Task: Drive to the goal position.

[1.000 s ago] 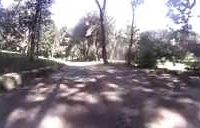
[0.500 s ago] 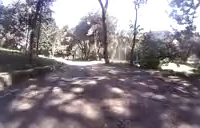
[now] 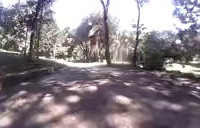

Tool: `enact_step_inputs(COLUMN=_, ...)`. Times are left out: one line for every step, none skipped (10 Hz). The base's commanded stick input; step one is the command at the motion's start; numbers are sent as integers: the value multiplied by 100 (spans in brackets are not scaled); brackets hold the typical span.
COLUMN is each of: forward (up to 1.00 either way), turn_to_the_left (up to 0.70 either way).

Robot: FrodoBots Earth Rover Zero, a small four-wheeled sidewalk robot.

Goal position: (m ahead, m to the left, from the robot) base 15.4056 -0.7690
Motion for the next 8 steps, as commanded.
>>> enact_step_inputs(forward=85, turn_to_the_left=0)
enact_step_inputs(forward=85, turn_to_the_left=0)
enact_step_inputs(forward=85, turn_to_the_left=0)
enact_step_inputs(forward=85, turn_to_the_left=0)
enact_step_inputs(forward=85, turn_to_the_left=0)
enact_step_inputs(forward=85, turn_to_the_left=0)
enact_step_inputs(forward=85, turn_to_the_left=0)
enact_step_inputs(forward=85, turn_to_the_left=0)
